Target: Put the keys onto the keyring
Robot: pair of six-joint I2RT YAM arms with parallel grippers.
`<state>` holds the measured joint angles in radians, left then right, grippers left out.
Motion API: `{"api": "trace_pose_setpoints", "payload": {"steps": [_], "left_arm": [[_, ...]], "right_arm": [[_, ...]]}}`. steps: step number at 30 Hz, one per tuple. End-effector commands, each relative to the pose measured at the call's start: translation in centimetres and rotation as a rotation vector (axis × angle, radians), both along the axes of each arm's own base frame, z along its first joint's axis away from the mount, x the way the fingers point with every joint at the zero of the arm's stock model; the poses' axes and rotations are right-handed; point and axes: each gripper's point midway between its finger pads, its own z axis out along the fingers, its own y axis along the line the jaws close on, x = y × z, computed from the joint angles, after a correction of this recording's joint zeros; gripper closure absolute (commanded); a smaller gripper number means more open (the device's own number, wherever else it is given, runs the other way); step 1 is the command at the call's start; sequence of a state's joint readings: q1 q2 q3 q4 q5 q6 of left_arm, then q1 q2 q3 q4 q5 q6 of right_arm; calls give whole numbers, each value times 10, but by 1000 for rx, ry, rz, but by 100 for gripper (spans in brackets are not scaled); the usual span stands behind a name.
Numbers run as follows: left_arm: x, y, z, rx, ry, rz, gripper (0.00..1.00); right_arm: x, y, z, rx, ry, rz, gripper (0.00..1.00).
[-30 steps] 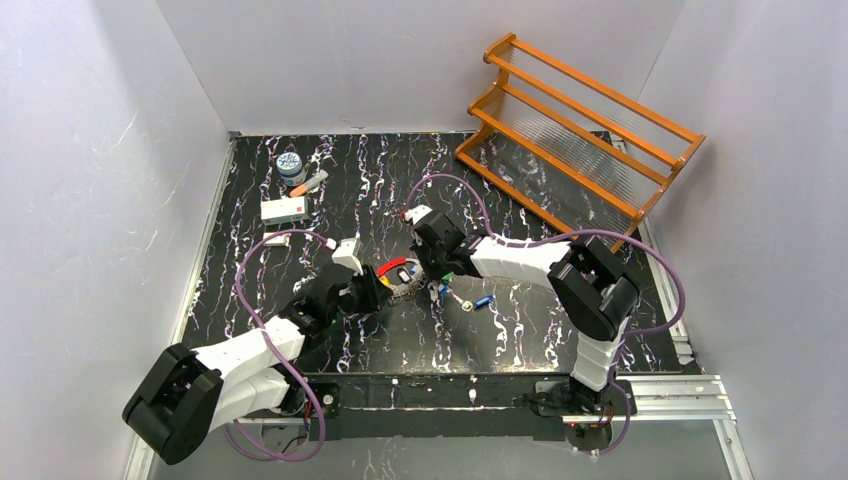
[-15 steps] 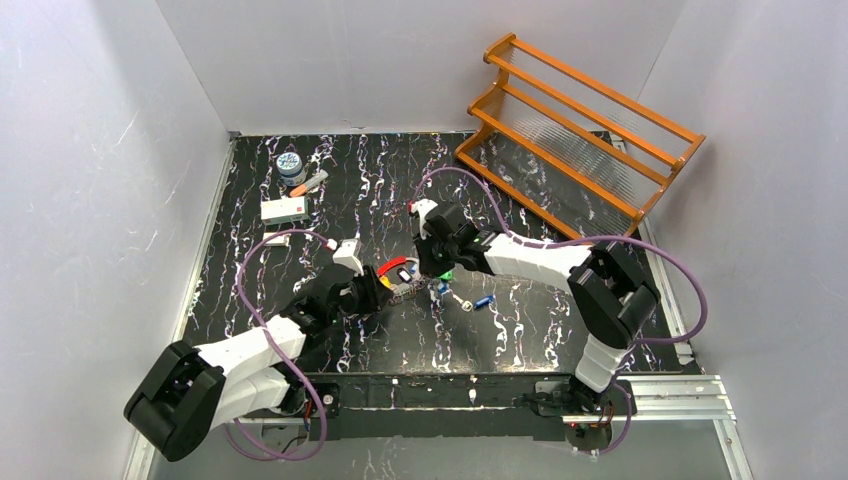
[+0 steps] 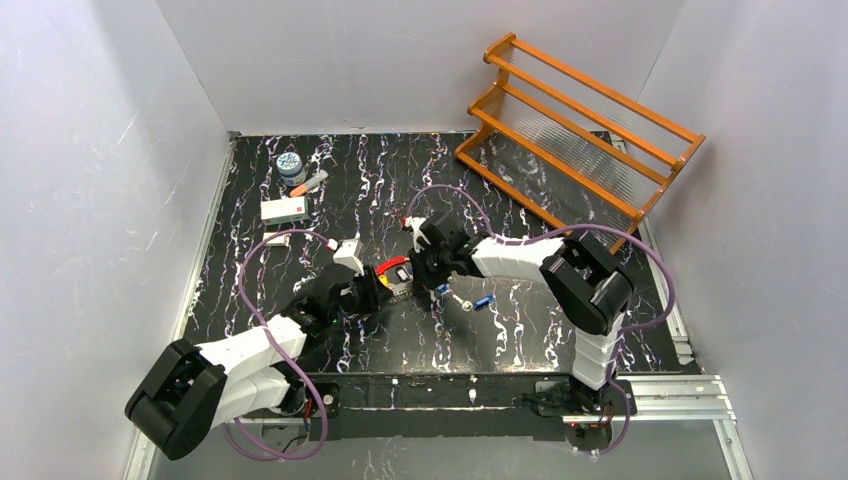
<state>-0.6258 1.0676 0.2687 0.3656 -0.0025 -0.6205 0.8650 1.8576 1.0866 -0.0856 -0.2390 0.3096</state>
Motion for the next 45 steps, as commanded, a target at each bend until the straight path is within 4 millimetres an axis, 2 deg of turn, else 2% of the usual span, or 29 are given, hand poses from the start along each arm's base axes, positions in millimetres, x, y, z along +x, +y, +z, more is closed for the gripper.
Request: {"api": "trace_pose_setpoints", "payload": {"steps": [1, 9, 13, 17, 21, 26, 32, 34, 39, 45], "left_arm": [[3, -1, 11, -11, -35, -7, 67], [2, 1, 9, -11, -33, -1, 67], [2, 1, 9, -8, -34, -1, 67], [3, 1, 11, -8, -38, 0, 67], [2, 2, 10, -7, -39, 2, 67], [2, 2, 10, -8, -36, 4, 66], [2, 0, 10, -10, -43, -10, 66], [-1, -7, 12, -28, -37, -48, 66], [1, -13, 10, -38, -22, -68, 66], [2, -15, 10, -40, -18, -68, 66]], "right_arm": [[7, 26, 20, 59, -37, 39, 95], [-9, 58, 77, 301, -48, 180, 91], [-15, 61, 90, 361, -42, 194, 89], [-4, 50, 86, 329, -51, 136, 87], [10, 33, 81, 296, -49, 69, 78], [25, 8, 68, 264, -18, -7, 73], [33, -16, 47, 230, 52, -60, 70], [33, -22, 41, 233, 90, -70, 70], [31, -20, 36, 259, 147, -56, 72], [32, -4, 15, 224, 188, -11, 82]]}}
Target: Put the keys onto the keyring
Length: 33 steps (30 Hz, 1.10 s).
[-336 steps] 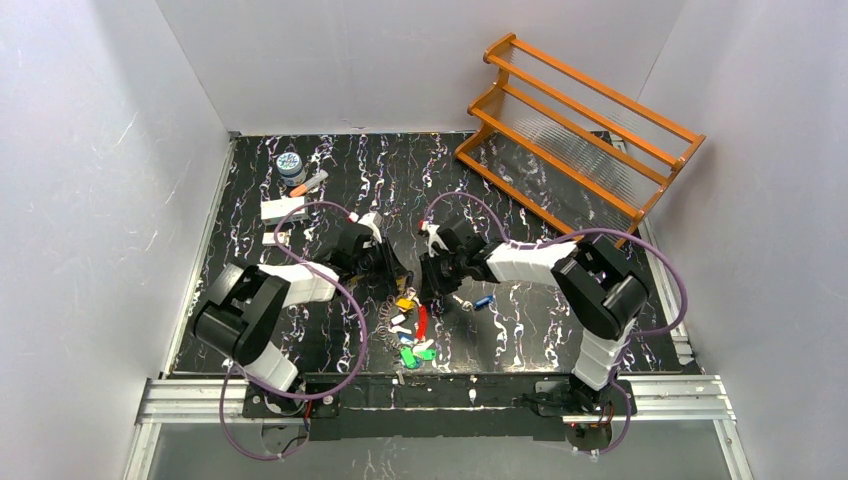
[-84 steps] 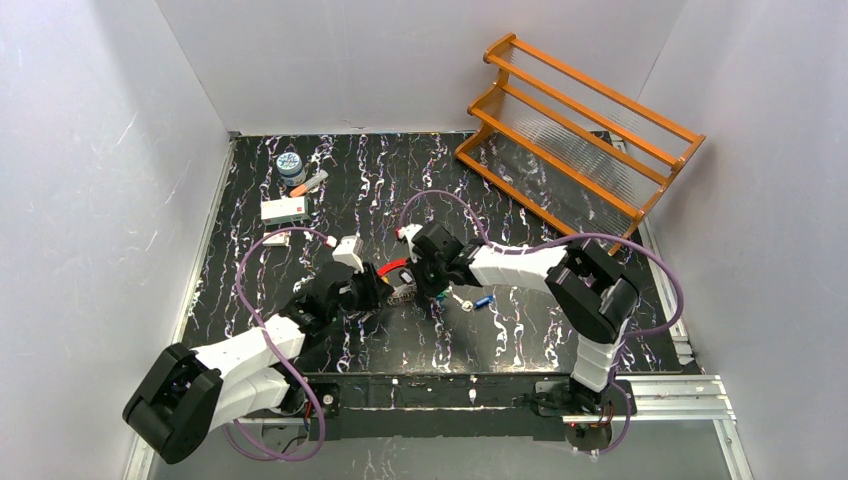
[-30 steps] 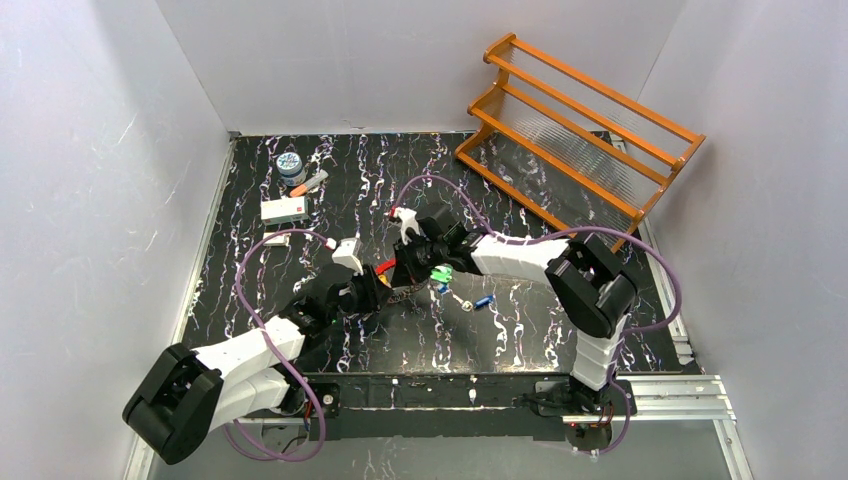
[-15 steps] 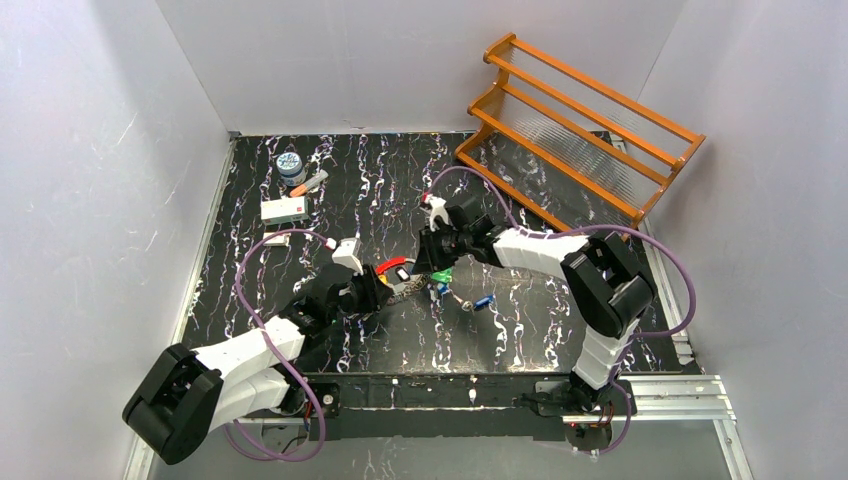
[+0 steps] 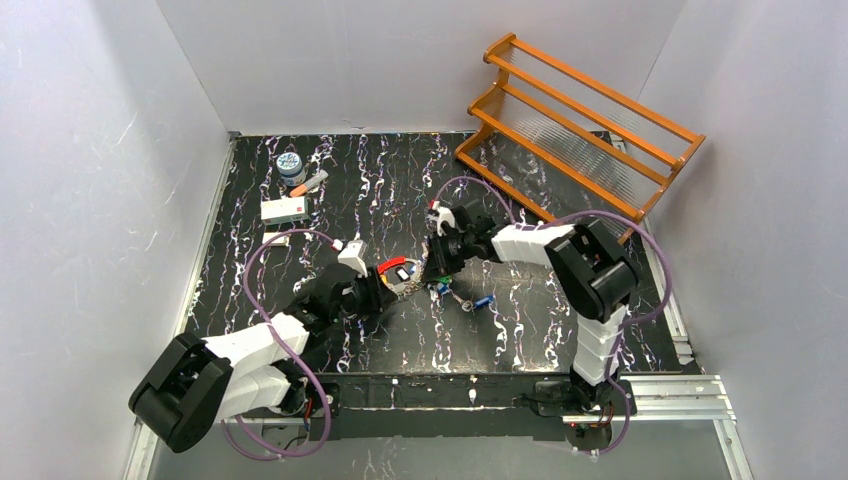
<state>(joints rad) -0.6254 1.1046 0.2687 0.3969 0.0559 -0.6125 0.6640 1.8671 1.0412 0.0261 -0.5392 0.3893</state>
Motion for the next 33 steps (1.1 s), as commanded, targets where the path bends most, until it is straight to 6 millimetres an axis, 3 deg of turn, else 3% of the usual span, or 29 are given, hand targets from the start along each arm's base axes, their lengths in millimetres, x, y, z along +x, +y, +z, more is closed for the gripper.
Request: {"api": "trace_pose_setpoints", "payload": {"steps": [1, 4, 11, 19, 26, 33], "left_arm": [[8, -7, 14, -23, -39, -14, 66], [7, -5, 14, -25, -37, -7, 66], [4, -2, 10, -26, -27, 4, 66], [6, 2, 14, -6, -48, 17, 66], [13, 29, 14, 87, -73, 130, 66], [13, 44, 13, 133, -69, 189, 64]], "right_arm": [[1, 19, -6, -8, 1, 61, 82], [-5, 27, -10, -38, 5, 90, 84], [-19, 53, 33, 91, -51, 180, 84], [-22, 59, 53, 173, -66, 193, 78], [-4, 47, 49, 109, -95, 78, 61], [-5, 41, 33, 71, -15, 21, 58]]}}
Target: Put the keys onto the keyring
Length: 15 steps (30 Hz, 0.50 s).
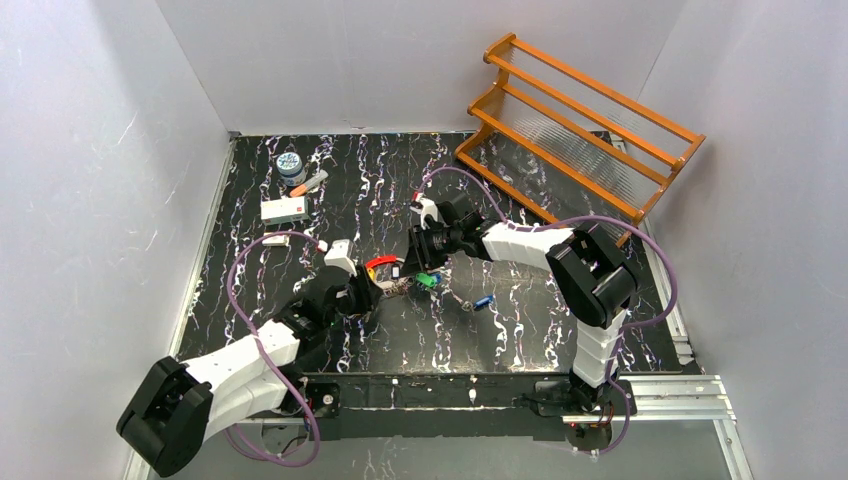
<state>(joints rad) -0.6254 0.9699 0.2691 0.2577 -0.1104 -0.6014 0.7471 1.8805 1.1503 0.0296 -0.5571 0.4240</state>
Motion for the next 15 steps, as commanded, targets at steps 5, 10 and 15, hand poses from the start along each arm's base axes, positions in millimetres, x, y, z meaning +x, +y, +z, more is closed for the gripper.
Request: {"api": "trace_pose_setpoints", "payload": {"steps": [5, 10, 15], "left_arm": [[3, 14, 0, 45, -1, 60, 64], [3, 11, -2, 38, 2, 54, 64], [5, 8, -1, 36, 8, 44, 64]], "right_arm": [[2, -14, -9, 9, 94, -100, 60], [-5, -16, -19, 45, 180, -123, 67], [-16, -9, -29, 109, 282, -103, 73]]}}
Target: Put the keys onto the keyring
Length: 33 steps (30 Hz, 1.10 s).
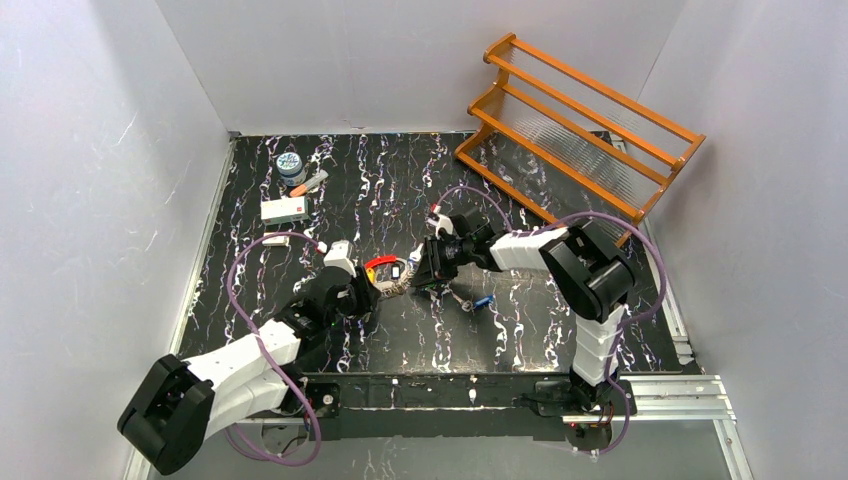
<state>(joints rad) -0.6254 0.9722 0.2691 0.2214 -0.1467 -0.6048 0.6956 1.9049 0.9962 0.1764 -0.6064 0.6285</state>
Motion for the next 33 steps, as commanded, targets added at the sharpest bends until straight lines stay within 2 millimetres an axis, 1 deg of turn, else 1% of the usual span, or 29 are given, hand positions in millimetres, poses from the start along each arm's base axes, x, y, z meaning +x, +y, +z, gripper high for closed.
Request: {"api": "trace_pose_setpoints", "payload": {"steps": [1, 4, 12, 14, 17, 19, 20, 21, 25, 28, 30, 32, 33], "left_arm": [[6, -1, 6, 0, -11, 12, 64], [5, -1, 4, 2, -9, 10, 64], [6, -3, 5, -3, -9, 3, 64], [5, -3, 4, -3, -6, -2, 64], [5, -4, 4, -2, -4, -4, 64], [5, -3, 4, 0, -4, -6, 64], [5, -3, 4, 0, -3, -6, 64], [5, -3, 4, 1, -5, -5, 64], [5, -3, 3, 3, -5, -3, 64], [5, -3, 3, 4, -5, -6, 64], [5, -3, 2, 6, -5, -8, 64], [6, -4, 2, 5, -5, -8, 64], [6, -5, 2, 5, -4, -11, 64]], "right_arm": [[-6, 14, 3, 117, 72, 18, 73], [-6, 18, 0, 133, 96, 16, 73], [5, 27, -8, 139, 108, -2, 71], [7, 28, -10, 133, 104, -8, 72], [12, 27, -13, 103, 71, -15, 87], [15, 24, -11, 83, 36, -6, 92], [16, 23, -9, 72, 12, 2, 96], [18, 21, -7, 57, -13, 9, 99], [24, 11, 4, -4, -168, 87, 99], [22, 0, 14, -39, -284, 183, 99], [21, -11, 14, -90, -338, 229, 99], [27, -22, 14, -165, -389, 222, 99], [32, -28, 14, -209, -404, 195, 90]]}}
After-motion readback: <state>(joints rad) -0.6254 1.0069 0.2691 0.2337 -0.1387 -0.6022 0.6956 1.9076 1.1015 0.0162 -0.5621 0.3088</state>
